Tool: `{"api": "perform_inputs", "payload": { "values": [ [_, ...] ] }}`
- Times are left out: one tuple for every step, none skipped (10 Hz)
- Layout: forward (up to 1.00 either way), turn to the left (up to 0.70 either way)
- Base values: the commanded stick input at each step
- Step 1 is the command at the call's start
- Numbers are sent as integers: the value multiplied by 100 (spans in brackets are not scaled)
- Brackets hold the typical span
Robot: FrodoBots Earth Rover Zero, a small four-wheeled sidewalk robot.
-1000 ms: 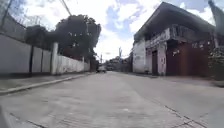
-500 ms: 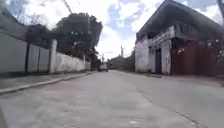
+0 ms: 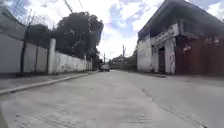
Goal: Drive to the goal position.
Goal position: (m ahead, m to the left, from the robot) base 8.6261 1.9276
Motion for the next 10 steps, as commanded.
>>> {"api": "perform_inputs", "payload": {
  "values": [
    [70, -28],
    [70, -32],
    [70, -35],
    [70, 0],
    [70, 0],
    [70, 0],
    [70, 0],
    [70, 0],
    [70, 0],
    [70, 0]
  ]
}}
